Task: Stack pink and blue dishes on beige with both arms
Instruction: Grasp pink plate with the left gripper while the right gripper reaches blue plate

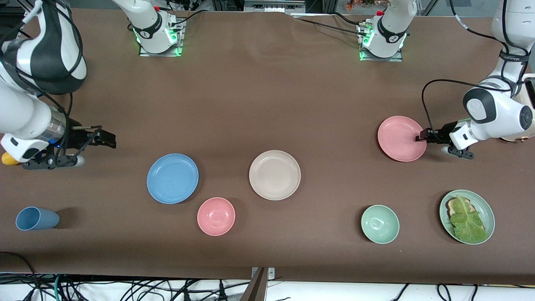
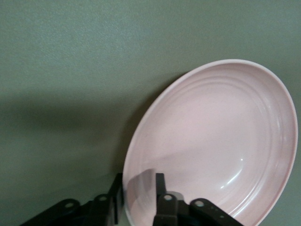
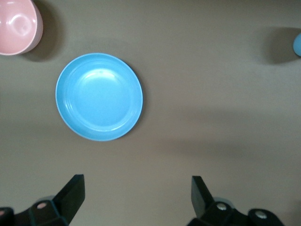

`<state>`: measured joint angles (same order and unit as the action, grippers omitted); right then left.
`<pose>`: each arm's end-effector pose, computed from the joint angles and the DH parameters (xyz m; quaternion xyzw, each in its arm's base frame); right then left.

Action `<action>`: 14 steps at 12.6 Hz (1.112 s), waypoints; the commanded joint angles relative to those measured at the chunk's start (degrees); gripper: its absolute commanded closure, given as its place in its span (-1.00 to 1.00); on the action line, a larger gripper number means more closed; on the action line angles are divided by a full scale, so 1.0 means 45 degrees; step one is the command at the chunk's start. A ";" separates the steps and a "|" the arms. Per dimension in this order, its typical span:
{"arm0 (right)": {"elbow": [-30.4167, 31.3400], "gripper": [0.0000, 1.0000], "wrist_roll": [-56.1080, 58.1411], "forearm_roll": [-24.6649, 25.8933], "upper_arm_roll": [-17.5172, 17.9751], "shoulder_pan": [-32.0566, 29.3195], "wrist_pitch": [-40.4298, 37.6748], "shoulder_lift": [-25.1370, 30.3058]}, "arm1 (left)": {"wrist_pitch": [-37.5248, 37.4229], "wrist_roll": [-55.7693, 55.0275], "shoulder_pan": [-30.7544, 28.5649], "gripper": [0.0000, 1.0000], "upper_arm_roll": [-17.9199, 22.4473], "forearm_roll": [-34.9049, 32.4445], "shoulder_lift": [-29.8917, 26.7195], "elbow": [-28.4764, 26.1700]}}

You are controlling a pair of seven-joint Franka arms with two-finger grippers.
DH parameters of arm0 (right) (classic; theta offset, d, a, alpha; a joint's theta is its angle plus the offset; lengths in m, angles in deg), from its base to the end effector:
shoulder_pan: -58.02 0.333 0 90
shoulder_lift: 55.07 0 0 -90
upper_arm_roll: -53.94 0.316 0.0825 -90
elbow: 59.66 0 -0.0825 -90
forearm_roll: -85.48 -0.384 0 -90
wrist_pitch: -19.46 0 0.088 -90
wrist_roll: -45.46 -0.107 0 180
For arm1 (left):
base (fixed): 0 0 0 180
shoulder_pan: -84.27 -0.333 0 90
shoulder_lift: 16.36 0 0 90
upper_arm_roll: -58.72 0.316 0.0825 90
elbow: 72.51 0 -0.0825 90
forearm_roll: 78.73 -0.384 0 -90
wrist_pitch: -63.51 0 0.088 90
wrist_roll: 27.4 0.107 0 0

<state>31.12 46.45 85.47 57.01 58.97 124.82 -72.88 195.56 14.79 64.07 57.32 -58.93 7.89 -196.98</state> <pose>0.6459 0.0418 0.4529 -0.9987 -0.0426 0.0282 0.0076 0.5037 0.1637 0.1749 0.9807 -0.0674 -0.0653 0.1715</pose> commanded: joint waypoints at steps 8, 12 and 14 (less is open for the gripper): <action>-0.0329 -1.00 -0.0121 -0.0135 0.0118 0.0453 0.3049 -0.2955 | -0.1315 -0.0756 0.0697 1.00 -0.0489 -0.0402 -0.0252 0.0922; -0.0329 -1.00 -0.0121 -0.0018 0.0118 0.0433 0.3516 -0.3324 | -0.1317 -0.4949 0.1676 1.00 -0.2730 0.0443 -0.0292 0.1934; -0.0193 -1.00 -0.0121 0.0001 0.0118 0.0452 0.4433 -0.3852 | -0.1181 -0.7138 0.2744 1.00 -0.3225 0.0443 0.0038 0.2793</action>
<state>31.02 46.09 85.41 57.37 61.14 141.58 -87.34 191.09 -10.62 73.16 43.57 -58.27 7.29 -187.86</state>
